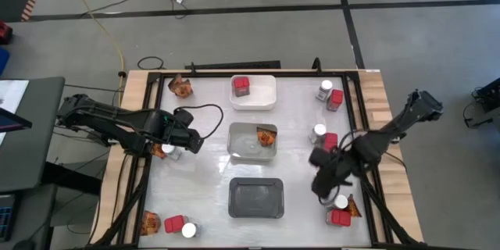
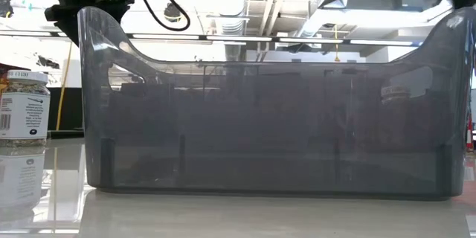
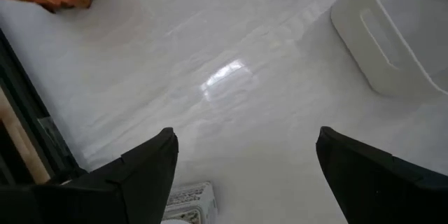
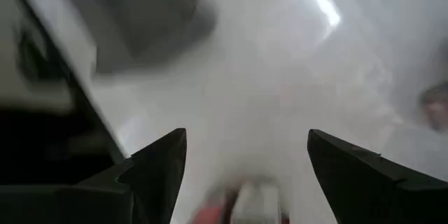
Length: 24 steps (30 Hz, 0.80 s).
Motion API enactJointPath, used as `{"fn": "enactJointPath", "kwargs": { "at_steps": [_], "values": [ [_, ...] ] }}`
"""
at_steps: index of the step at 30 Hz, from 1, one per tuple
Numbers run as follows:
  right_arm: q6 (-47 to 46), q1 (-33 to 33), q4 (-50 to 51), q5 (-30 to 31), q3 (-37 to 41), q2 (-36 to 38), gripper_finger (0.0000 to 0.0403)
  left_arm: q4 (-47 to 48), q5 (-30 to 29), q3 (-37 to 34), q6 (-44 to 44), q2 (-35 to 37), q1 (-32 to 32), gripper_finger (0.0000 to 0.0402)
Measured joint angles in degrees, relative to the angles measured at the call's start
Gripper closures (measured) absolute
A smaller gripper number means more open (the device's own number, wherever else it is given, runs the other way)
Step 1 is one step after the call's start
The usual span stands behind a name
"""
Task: Sort spices by type
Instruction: Put the white seasoning bottle into the black bin
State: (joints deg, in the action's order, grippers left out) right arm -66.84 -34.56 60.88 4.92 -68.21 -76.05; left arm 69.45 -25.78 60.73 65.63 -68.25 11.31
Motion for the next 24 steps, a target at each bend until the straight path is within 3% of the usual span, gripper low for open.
{"fn": "enactJointPath", "kwargs": {
  "at_steps": [7,15,24],
  "values": [
    [-1.89,-5.08,3.7,-10.71,-0.84,-4.4,0.0082,-1.76,0.0,0.0,2.18,0.0,0.33,0.0077],
    [-4.22,-11.42,7.69,-10.93,-0.84,-6.59,0.0082,-6.59,0.0,-0.01,3.01,0.0,1.55,0.0077],
    [-8.28,-13.89,7.2,-9.24,-0.84,-7.66,0.0082,-7.48,-0.09,-0.02,7.04,0.0,1.64,0.0077]
  ]
}}
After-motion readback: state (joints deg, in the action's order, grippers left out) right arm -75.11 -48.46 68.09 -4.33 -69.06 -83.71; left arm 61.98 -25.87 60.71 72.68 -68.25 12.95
